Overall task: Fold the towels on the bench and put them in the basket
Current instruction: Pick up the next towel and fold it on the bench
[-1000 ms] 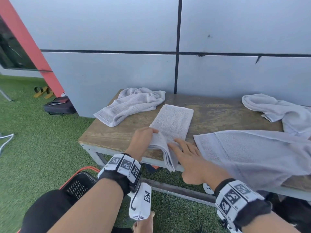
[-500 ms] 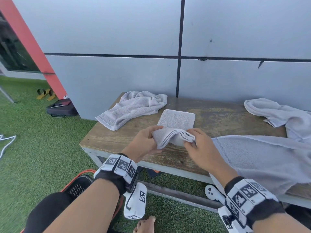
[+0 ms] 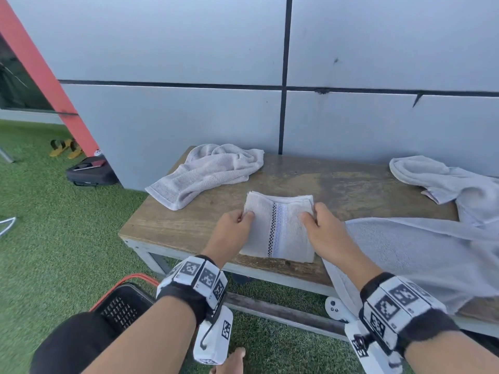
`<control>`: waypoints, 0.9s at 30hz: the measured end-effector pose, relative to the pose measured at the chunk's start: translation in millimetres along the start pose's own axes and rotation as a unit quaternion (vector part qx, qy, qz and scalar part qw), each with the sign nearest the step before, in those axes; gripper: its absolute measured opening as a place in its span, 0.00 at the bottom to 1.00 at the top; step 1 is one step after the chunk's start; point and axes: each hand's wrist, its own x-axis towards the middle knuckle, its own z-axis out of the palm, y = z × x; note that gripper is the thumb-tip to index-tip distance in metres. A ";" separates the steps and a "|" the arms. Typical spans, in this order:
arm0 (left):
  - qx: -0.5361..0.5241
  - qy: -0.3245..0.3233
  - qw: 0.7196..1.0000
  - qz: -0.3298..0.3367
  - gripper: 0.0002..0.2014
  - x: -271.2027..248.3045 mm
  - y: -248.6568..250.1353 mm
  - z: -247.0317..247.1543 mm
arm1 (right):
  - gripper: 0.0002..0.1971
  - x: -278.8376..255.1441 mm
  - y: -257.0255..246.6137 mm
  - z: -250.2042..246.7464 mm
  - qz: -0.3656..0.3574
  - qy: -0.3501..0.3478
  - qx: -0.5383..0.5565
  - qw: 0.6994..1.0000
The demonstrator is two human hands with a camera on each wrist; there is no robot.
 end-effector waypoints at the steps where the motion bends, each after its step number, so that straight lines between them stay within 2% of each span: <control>1: 0.021 0.009 1.000 -0.011 0.20 1.0 -2.4 3.8 | 0.11 0.1 2.0 1.7 0.014 -0.021 0.001 1.000; 5: 0.039 0.042 0.998 -0.019 0.16 8.2 -2.9 11.7 | 0.05 4.5 5.0 3.2 0.061 -0.068 0.030 0.995; 10: 0.040 0.077 0.996 0.007 0.14 29.7 3.2 19.3 | 0.02 24.1 3.7 -0.7 0.045 -0.010 0.007 0.999; 12: 0.064 0.079 0.995 0.000 0.14 39.1 2.2 23.8 | 0.02 33.9 7.1 1.2 0.063 -0.012 -0.030 0.998; 17: 0.174 0.097 0.979 -0.043 0.16 47.3 -8.4 39.0 | 0.08 48.6 22.3 11.2 0.127 -0.020 -0.043 0.991; 20: 0.202 0.107 0.972 -0.050 0.20 49.7 -9.3 44.4 | 0.09 53.6 25.3 13.6 0.138 -0.022 -0.043 0.989; 27: 0.247 0.106 0.962 -0.055 0.22 53.8 -5.9 45.6 | 0.09 58.3 24.7 15.3 0.148 -0.021 -0.058 0.987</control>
